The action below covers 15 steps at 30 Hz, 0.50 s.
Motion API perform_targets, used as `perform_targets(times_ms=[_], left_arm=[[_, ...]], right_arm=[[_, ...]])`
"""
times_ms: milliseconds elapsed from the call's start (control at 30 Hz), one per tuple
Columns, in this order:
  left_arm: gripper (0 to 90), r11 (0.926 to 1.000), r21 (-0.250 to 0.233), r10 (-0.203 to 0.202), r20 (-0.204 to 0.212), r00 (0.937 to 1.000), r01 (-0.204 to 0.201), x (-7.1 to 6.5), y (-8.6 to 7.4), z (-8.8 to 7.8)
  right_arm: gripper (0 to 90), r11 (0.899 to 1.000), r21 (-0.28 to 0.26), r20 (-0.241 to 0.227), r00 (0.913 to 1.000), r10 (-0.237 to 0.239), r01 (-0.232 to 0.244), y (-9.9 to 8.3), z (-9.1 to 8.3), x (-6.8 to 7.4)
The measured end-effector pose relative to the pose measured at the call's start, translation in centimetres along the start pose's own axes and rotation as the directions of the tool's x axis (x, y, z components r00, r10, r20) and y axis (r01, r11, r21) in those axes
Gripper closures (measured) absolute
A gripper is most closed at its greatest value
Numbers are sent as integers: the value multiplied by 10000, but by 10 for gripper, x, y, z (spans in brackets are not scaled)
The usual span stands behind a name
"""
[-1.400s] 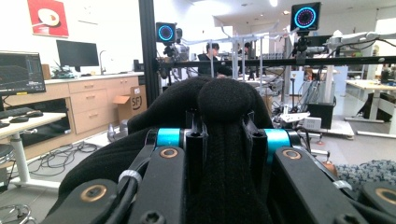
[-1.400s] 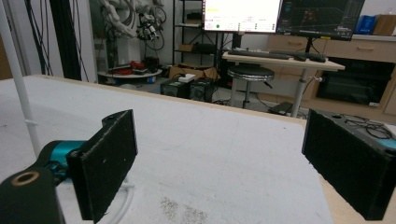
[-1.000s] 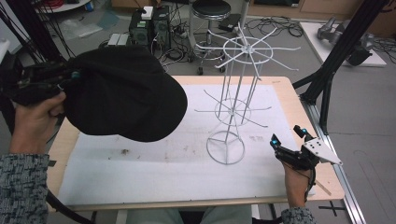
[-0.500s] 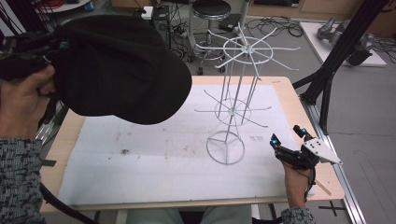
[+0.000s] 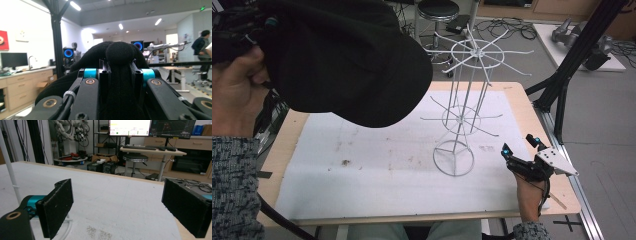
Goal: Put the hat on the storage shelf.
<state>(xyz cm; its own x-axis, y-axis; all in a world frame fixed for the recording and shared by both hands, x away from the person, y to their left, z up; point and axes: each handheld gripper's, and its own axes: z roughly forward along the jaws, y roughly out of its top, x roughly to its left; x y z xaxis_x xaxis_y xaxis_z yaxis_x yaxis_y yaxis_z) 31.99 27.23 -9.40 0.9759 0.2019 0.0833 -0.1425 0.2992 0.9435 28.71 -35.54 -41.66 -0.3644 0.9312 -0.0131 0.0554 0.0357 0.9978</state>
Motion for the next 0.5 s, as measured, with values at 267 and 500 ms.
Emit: perform_targets(times_ms=[267, 500], left_arm=[[762, 10000, 22, -96, 453, 9989, 95, 3, -1, 29], [761, 9995, 2, -323, 927, 9952, 324, 8, -11, 55]], right_arm=[[94, 10000, -19, -1, 10000, -32, 32, 0, 1, -1], [94, 10000, 21, 12, 10000, -42, 42, 0, 0, -1]])
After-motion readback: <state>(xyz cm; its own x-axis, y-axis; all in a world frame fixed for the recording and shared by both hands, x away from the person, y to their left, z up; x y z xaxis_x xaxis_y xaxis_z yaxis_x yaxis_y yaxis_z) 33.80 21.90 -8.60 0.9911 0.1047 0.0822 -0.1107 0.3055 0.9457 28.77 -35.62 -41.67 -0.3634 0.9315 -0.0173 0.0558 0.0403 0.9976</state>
